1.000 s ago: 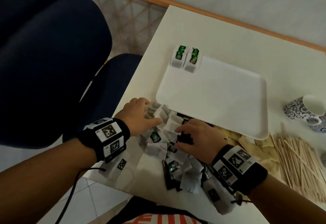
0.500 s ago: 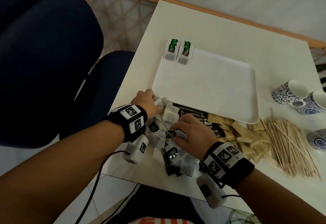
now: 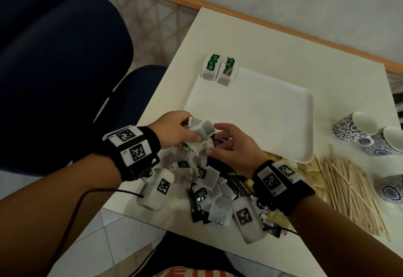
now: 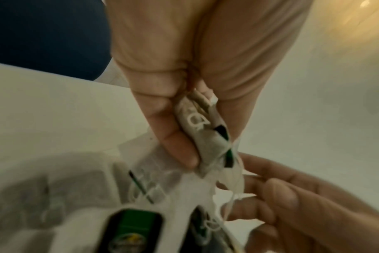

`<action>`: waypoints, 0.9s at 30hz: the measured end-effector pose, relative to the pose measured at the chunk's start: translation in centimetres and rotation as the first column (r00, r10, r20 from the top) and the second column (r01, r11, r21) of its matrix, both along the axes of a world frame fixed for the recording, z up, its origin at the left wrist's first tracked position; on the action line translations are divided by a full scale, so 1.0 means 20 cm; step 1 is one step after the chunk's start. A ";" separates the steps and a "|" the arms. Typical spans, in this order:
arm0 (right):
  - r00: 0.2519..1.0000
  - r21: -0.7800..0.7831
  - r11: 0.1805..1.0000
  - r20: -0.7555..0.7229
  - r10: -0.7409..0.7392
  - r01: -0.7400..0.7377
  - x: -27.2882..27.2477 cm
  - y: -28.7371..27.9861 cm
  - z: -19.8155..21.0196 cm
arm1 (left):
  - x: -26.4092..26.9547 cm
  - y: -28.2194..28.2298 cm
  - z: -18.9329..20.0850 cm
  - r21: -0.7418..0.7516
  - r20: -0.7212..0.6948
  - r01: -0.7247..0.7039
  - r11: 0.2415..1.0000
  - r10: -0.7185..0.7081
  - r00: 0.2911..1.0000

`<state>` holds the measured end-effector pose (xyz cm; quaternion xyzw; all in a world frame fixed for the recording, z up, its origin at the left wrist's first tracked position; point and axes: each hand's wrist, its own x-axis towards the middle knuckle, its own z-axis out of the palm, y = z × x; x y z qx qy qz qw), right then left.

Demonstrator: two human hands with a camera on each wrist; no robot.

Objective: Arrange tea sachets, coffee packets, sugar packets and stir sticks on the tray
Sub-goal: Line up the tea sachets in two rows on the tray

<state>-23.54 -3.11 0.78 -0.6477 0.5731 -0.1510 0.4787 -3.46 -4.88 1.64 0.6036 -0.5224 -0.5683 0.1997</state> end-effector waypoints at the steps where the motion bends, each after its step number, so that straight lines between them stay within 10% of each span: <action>1: 0.999 0.050 0.999 0.048 -0.011 0.008 0.01 -0.01 -0.01 | -0.02 0.01 0.01 0.014 -0.062 -0.007 1.000 0.008 0.998; 7: 0.959 0.187 0.982 0.278 -0.053 0.000 -0.01 -0.02 -0.01 | -0.11 0.05 0.06 0.068 -0.253 -0.126 0.990 0.139 0.957; 20: 0.952 0.103 0.992 0.288 -0.106 0.079 -0.18 -0.03 0.02 | -0.18 0.12 0.00 0.178 -0.296 -0.407 0.896 0.443 0.846; 27: 0.803 0.239 0.969 0.564 -0.193 0.065 -0.17 -0.04 0.08 | -0.22 0.16 -0.04 0.153 -0.249 -0.404 0.902 0.431 0.867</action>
